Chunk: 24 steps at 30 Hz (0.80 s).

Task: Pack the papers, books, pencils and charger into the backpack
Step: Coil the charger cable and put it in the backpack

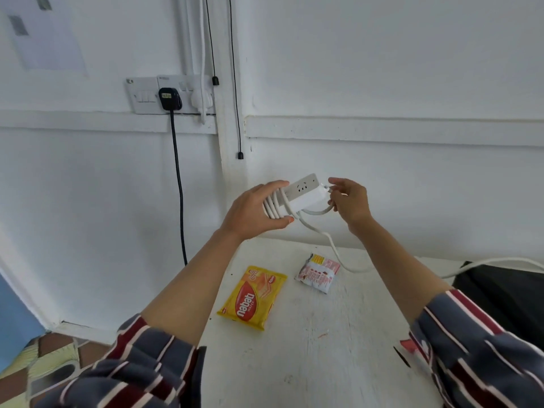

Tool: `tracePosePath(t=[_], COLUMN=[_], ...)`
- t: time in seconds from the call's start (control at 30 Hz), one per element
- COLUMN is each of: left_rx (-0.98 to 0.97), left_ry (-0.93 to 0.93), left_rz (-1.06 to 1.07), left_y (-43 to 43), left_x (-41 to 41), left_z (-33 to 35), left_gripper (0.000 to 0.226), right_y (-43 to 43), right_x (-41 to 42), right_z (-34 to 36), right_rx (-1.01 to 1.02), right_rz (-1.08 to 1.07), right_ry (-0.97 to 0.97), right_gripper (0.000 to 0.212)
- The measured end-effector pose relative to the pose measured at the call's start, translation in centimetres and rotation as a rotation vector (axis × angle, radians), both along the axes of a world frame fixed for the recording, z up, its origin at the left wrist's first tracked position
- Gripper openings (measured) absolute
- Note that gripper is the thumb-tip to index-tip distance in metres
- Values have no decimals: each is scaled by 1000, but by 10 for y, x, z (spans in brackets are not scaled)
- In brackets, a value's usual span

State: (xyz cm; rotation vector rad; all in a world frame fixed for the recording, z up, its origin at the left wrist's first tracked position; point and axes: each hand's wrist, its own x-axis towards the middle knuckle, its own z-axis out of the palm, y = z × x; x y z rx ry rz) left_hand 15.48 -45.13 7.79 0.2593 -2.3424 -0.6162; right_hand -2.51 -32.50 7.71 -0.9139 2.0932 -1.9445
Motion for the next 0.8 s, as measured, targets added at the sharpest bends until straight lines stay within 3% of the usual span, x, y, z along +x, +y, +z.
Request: tracePosePath(t=[0.13, 0.2, 0.33, 0.43, 0.5, 0.67, 0.8], left_rx=[8, 6, -16, -26, -73, -166, -227], left_ry=[52, 24, -22, -21, -61, -130, -177], left_rz=[-59, -83, -111, -114, -107, -96, -80], left_y=[16, 24, 36, 42, 45, 51, 53], left_x=[6, 7, 5, 3, 3, 0, -3], left_z=[27, 40, 50, 53, 53, 47, 45], left_gripper=[70, 68, 65, 65, 65, 68, 72], right_y=[19, 30, 55, 70, 79, 90, 88], right_x=[9, 15, 27, 30, 26, 35, 41], right_z=[10, 11, 15, 26, 33, 50, 48], right_rx=[271, 325, 80, -265, -346, 48, 131], right_rz=[86, 144, 302, 383, 373, 444, 480], right_ry=[41, 99, 156, -98, -156, 238, 186], right_gripper=[19, 25, 33, 55, 62, 63, 54])
